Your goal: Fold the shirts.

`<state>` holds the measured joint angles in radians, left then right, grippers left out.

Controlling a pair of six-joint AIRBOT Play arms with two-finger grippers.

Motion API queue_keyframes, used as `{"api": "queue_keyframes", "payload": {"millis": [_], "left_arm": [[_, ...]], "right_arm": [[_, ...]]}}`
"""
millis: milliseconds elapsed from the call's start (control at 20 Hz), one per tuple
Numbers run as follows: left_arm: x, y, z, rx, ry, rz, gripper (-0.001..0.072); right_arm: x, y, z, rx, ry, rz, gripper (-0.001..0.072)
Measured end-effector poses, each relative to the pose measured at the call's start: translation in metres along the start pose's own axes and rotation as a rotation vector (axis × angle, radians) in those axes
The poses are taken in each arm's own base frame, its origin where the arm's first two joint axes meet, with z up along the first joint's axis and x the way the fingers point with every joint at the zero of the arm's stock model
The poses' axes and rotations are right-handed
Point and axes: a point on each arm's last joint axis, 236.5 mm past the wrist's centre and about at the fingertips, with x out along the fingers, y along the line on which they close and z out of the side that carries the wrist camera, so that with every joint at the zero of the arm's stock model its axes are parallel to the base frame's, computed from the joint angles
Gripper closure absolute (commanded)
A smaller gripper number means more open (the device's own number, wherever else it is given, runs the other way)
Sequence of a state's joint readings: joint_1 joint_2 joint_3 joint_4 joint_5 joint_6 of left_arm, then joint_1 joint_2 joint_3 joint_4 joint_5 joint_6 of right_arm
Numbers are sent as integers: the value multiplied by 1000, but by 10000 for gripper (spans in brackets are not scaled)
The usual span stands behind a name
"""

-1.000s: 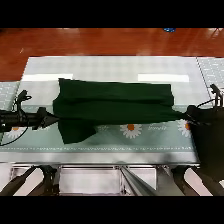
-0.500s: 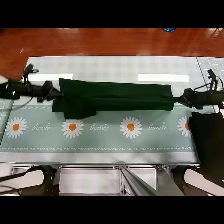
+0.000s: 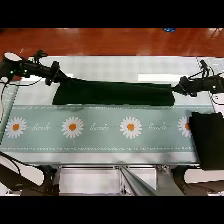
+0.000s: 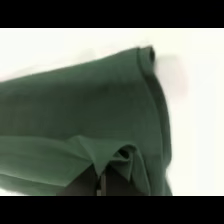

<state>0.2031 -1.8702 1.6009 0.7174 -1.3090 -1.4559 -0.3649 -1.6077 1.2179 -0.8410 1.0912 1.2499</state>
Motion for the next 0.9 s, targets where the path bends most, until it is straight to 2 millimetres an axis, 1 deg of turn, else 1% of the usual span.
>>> {"api": "queue_keyframes", "payload": {"millis": [50, 100, 150, 250, 300, 400, 450, 550, 600, 650, 700, 750, 800, 850, 900], "left_arm": [[7, 5, 1, -13, 14, 2, 581], [12, 10, 1, -20, 27, 7, 278], [16, 12, 0, -26, 40, 8, 204], [18, 19, -2, -36, 63, 18, 205], [13, 20, -2, -35, 74, 15, 205], [-10, 28, 1, -27, 72, 40, 205], [-28, 30, 2, -19, 63, 51, 205], [-72, 36, 10, 10, -11, 118, 205], [-95, 41, 12, 20, -61, 178, 205], [-121, 48, 16, 24, -136, 251, 205], [-144, 52, 19, 31, -216, 315, 205], [-163, 50, 18, 41, -295, 356, 205], [-177, 45, 14, 55, -367, 380, 205], [-185, 40, 8, 69, -429, 393, 205], [-184, 33, -3, 91, -460, 391, 205]], "right_arm": [[6, -2, 3, 12, 1, 6, 566], [10, -4, 6, 25, 0, 14, 308], [15, -6, 10, 37, -8, 17, 303], [17, -8, 18, 51, -27, 25, 303], [14, -8, 23, 51, -33, 32, 304], [-5, -9, 36, 46, -45, 47, 303], [-18, -11, 41, 50, -50, 52, 303], [-47, -23, 44, 68, -56, 40, 303], [-59, -33, 42, 81, -60, 20, 304], [-66, -42, 36, 103, -52, 1, 303], [-69, -51, 29, 125, -47, -16, 303], [-67, -57, 20, 143, -35, -25, 303], [-60, -63, 12, 170, -27, -33, 303], [-52, -68, 6, 188, -22, -42, 303], [-42, -71, 2, 202, -21, -44, 303]]}}
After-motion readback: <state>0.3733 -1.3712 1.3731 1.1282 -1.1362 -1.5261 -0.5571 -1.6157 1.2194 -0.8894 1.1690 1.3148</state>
